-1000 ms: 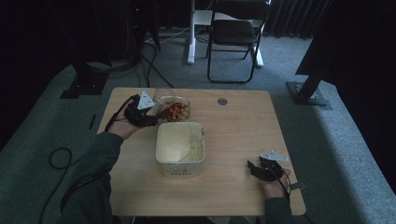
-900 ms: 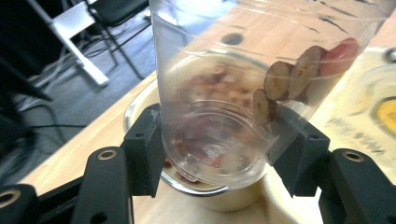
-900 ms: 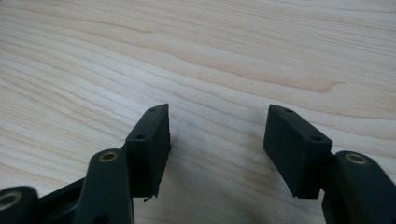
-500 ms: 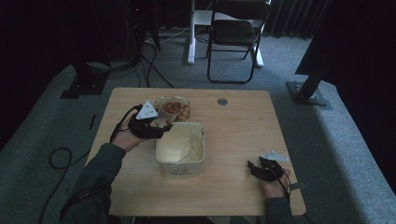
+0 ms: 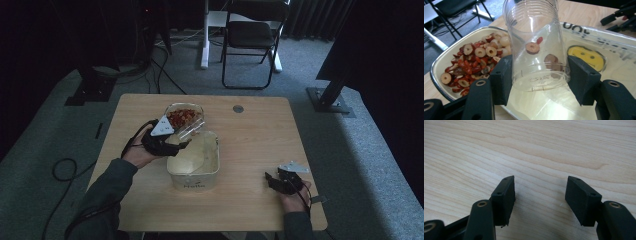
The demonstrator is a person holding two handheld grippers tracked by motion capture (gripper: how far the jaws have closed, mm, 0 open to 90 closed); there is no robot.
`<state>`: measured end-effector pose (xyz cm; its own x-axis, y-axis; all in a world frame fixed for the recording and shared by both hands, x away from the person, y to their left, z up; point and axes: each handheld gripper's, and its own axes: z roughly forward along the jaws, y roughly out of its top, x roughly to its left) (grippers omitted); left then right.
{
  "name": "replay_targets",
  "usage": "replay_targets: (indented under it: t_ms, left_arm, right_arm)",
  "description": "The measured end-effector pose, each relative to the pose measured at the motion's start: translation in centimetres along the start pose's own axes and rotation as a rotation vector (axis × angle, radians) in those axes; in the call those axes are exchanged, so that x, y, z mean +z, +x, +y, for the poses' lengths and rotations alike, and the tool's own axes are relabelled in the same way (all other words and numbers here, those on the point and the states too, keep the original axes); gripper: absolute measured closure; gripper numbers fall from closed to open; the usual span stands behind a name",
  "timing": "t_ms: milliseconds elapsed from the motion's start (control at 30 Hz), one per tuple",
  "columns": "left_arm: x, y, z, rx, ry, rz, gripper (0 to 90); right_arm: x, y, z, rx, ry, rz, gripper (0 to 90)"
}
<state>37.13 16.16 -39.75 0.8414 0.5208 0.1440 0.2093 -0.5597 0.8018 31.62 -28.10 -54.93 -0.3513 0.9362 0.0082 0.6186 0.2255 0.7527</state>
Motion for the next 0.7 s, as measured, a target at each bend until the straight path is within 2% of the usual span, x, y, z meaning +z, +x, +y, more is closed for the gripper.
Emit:
replay_targets:
  t_ms: [100, 200, 333, 700]
  left_arm:
    - [0.00, -0.31, -0.16, 0.031, 0.030, -0.021, 28.4]
    - [0.04, -0.45, -0.27, 0.043, 0.039, -0.008, 23.6]
    - [-0.04, -0.22, -0.30, 0.032, 0.026, 0.001, 20.8]
    - [-0.34, 0.18, -0.08, 0.023, 0.010, 0.016, 20.8]
  right_arm:
    - [0.01, -0.01, 0.00, -0.001, 0.000, 0.000, 40.5]
    - [0.01, 0.00, -0.01, 0.000, -0.001, 0.000, 40.5]
    - [0.00, 0.00, 0.00, 0.000, 0.000, 0.000, 40.5]
    - [0.01, 0.00, 0.00, 0.000, 0.000, 0.000, 40.5]
